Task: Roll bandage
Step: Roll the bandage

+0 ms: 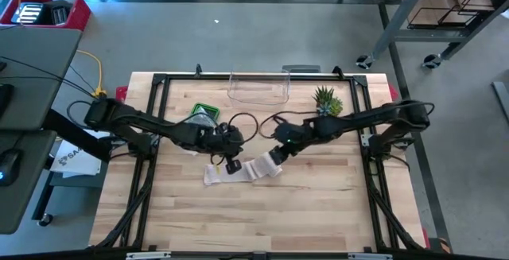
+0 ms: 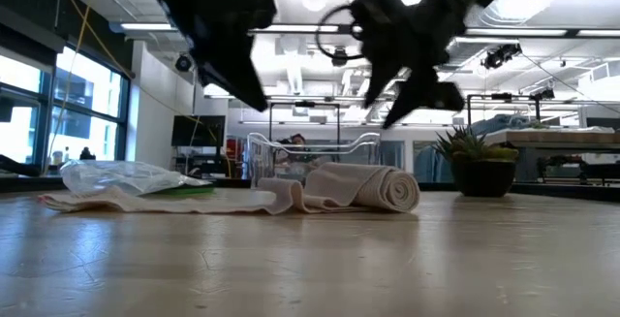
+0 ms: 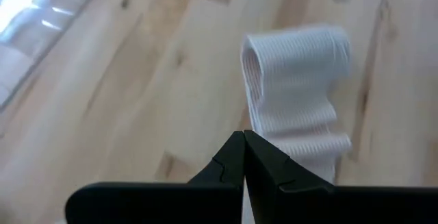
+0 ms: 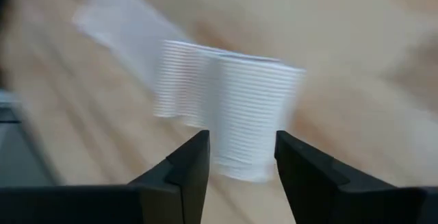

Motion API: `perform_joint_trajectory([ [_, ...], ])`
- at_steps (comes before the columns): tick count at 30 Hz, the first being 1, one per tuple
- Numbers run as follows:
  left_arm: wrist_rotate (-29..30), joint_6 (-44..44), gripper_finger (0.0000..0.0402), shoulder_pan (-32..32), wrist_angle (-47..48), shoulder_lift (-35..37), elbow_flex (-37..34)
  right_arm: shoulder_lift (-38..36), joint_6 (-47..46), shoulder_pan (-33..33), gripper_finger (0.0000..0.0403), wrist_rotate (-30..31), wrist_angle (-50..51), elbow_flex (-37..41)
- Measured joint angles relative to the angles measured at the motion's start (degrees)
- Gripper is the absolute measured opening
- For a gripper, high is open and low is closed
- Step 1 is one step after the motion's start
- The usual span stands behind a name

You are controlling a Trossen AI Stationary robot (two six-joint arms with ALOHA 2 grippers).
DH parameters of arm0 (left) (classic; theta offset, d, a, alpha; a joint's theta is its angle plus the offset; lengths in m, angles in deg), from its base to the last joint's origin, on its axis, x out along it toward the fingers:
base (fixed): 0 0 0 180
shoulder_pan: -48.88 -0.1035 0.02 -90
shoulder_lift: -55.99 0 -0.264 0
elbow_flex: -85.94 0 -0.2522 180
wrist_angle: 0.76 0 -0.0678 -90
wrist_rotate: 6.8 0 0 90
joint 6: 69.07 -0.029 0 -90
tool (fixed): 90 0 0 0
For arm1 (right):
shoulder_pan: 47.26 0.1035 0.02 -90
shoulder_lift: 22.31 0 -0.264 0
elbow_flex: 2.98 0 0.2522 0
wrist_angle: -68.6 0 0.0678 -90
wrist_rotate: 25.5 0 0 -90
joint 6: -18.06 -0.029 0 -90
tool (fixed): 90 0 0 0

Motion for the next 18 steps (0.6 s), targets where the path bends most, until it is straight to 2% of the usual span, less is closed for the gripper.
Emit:
perform_joint_trajectory([
  [3, 0.17, 2.17, 0.0, 1.61, 3.56, 1.28, -0.56, -2.6, 3.2, -1.2, 0.0158, 2.05, 8.05, 0.22],
  [6, -1.64, 8.45, 0.0, 3.88, 2.99, 2.43, -3.92, -4.35, 4.64, -2.36, 0.0158, 1.68, 9.52, 2.74],
  [9, -3.23, 17.63, 0.0, 8.02, 0.24, 3.44, -7.91, -5.87, 4.21, -3.16, 0.0151, -2.77, 5.53, 7.23],
  [11, -2.97, 22.36, 0.0, 11.02, -3.06, 3.93, -10.06, -6.39, 3.32, -3.21, 0.0139, -6.33, -0.57, 10.39],
  [14, -1.39, 27.94, 0.0, 14.21, -4.3, 3.79, -11.74, -6.17, -0.38, -2.42, 0.01, -10.53, -11.73, 13.32],
  [18, 3.61, 31.51, 0.0, 15.67, -3.18, 3.37, -12.35, -3.07, -2.07, -1.29, 0.0014, -10.8, -19.67, 12.78],
])
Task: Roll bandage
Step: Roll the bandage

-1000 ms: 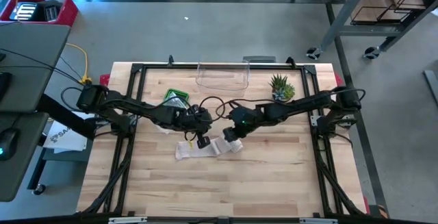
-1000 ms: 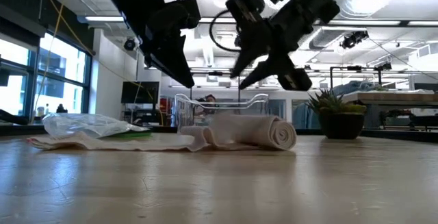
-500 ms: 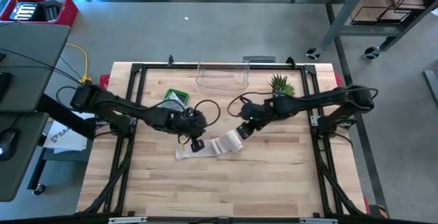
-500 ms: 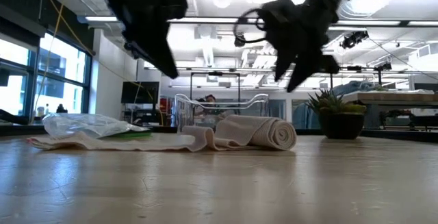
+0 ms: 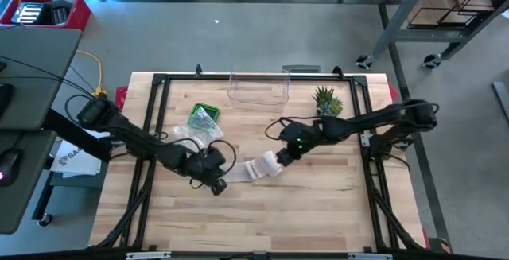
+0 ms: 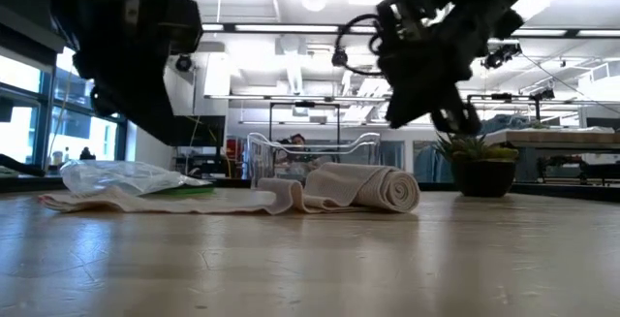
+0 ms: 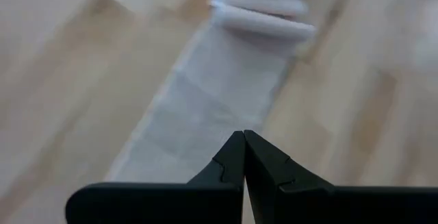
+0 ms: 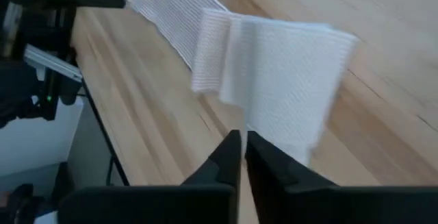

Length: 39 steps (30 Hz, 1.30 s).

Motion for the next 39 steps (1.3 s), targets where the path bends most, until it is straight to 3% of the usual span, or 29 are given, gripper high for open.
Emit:
perform_joint_trajectory([
  [4, 3.25, -0.2, 0.0, -2.32, 1.4, -1.61, 0.02, 6.56, 1.56, 0.0, 0.0003, -1.06, -1.2, -5.63],
  [8, -1.15, -2.94, 0.0, -5.21, -0.22, -3.76, 0.0, 12.93, 4.3, 0.02, 0.0001, -2.37, 0.3, -10.65],
  [11, -2.94, -3.92, 0.0, -5.63, -1.85, -4.1, 0.0, 14.61, 6.04, 0.04, 0.0, -2.15, 0.94, -13.29],
  [17, 0.59, -4.02, 0.0, -4.92, -2.45, -5.35, 0.02, 18.36, 6.82, 0.0, 0.0, -1.3, 2.17, -15.29],
  [21, -2.14, -3.04, 0.0, -5.08, -4.51, -8.37, 0.0, 21.04, 6.59, 0.03, 0.0, -1.28, 3.78, -15.93],
  [25, -2.3, -0.65, 0.0, -4.45, -4.78, -9.64, 0.0, 20.91, 6.64, 0.04, 0.0, 1.19, 7.22, -16.23],
  [34, -2.08, -0.92, 0.0, -4.44, 9.87, -9.29, 0.31, 20.07, 5.55, -1.51, 0.0, 1.65, 16.86, -16.22],
  [39, -1.55, -1.95, 0.0, -4.65, 10.95, -9.31, 0.22, 19.84, 0.93, -0.94, 0.0, 1.7, 16.81, -16.21],
])
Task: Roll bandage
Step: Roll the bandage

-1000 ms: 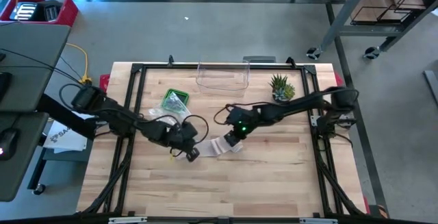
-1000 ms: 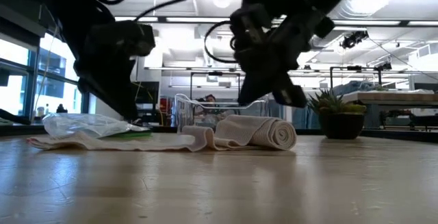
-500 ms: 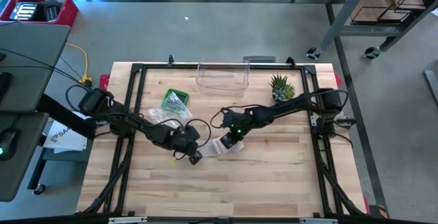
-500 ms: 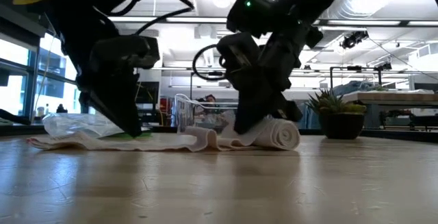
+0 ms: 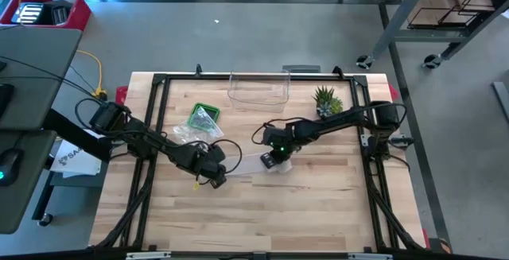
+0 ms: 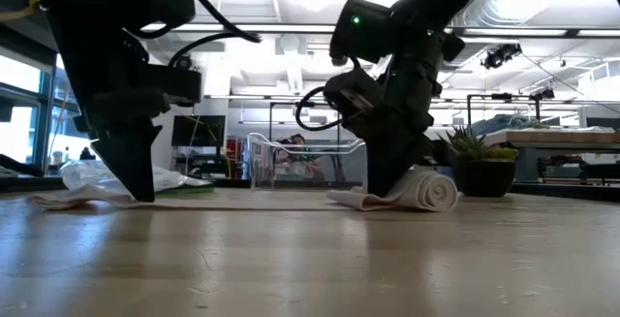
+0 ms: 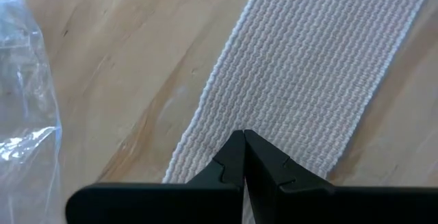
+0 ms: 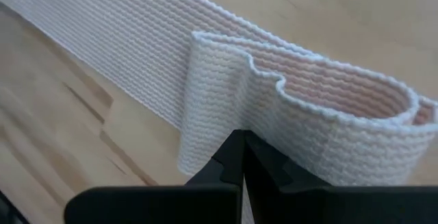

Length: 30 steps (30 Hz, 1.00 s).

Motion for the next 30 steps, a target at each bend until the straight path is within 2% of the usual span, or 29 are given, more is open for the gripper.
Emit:
perform_joint_trajectory([
  [9, 0.34, -4.18, 0.0, -0.05, 0.32, 2.09, 0.26, -3.73, -3.52, -0.93, 0.0, 3.26, -3.77, 0.07],
  [14, 0.48, -6.48, 0.0, -0.05, -0.37, 2.23, 0.89, -8.4, 1.55, -2.95, 0.0, 3.48, -3.75, 0.07],
  [17, 0.74, -6.39, 0.0, -0.05, -1.06, 2.25, 1.0, -11.21, 7.24, -1.09, 0.0, 2.91, -0.39, 0.04],
  [20, 2.1, -5.6, 0.0, -0.05, -2.42, 2.26, 1.0, -11.97, 10.12, 2.7, 0.0, 3.34, 4.05, 0.55],
  [22, 2.2, -6.3, 0.0, -0.05, -3.21, 2.27, 1.01, -11.97, 11.01, 5.2, 0.0, 1.46, 4.12, 2.02],
  [25, 2.02, -6.54, 0.0, -0.35, -2.59, 2.29, 1.02, -11.72, 8.06, 7.88, 0.0, -0.35, 2.76, 5.49],
  [30, 1.77, -6.53, 0.0, -0.44, -3.1, 2.31, 1.02, -11.69, -4.31, 10.6, 0.0, 4.98, -4.13, 10.49],
])
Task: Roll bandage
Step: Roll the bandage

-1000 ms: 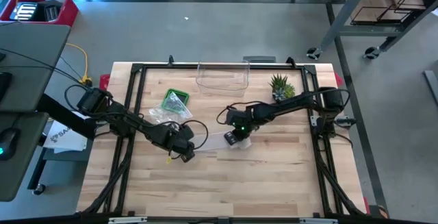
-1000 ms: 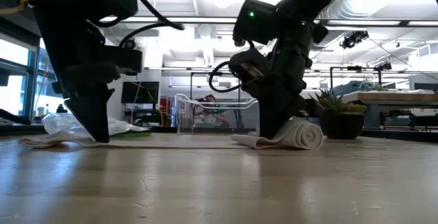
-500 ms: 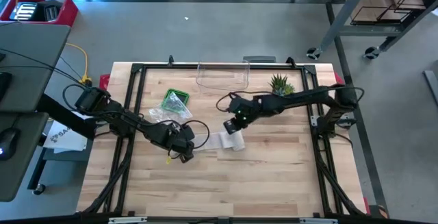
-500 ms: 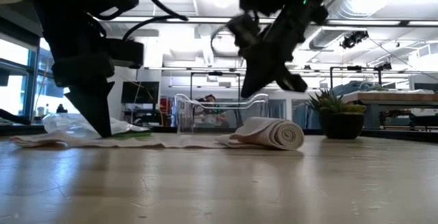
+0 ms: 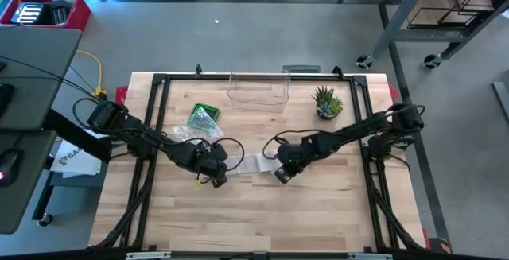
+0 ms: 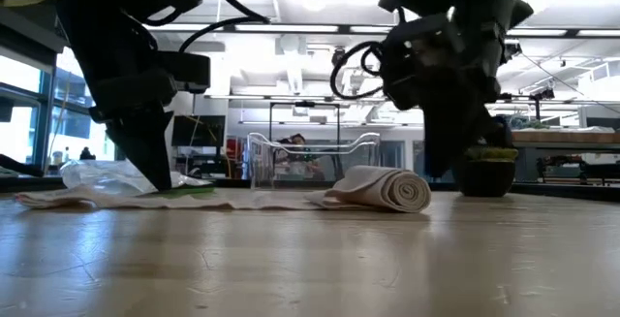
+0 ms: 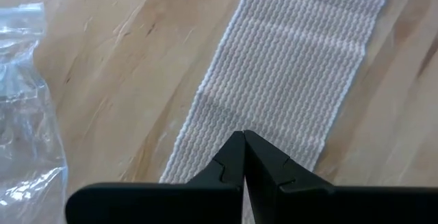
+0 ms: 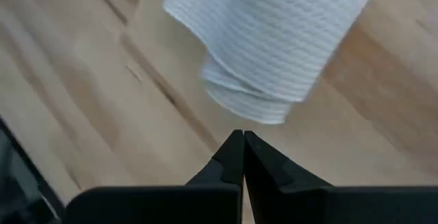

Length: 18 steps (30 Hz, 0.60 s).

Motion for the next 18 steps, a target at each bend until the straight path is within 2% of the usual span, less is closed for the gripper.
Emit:
perform_joint_trajectory([
  [4, -0.11, 0.5, 0.0, 0.01, -0.05, 0.03, 0.0, 0.0, -7.16, 2.29, 0.0, 1.03, -10.22, 2.57],
  [10, 0.24, 0.48, 0.0, 0.01, -0.07, 0.03, 0.0, 0.0, -14.74, 4.36, 0.0, 8.91, -9.97, 3.78],
  [18, 0.48, 0.48, 0.0, 0.01, -0.13, -0.03, 0.0, 4.51, -18.29, 4.37, 0.0, 7.83, -14.1, 3.71],
])
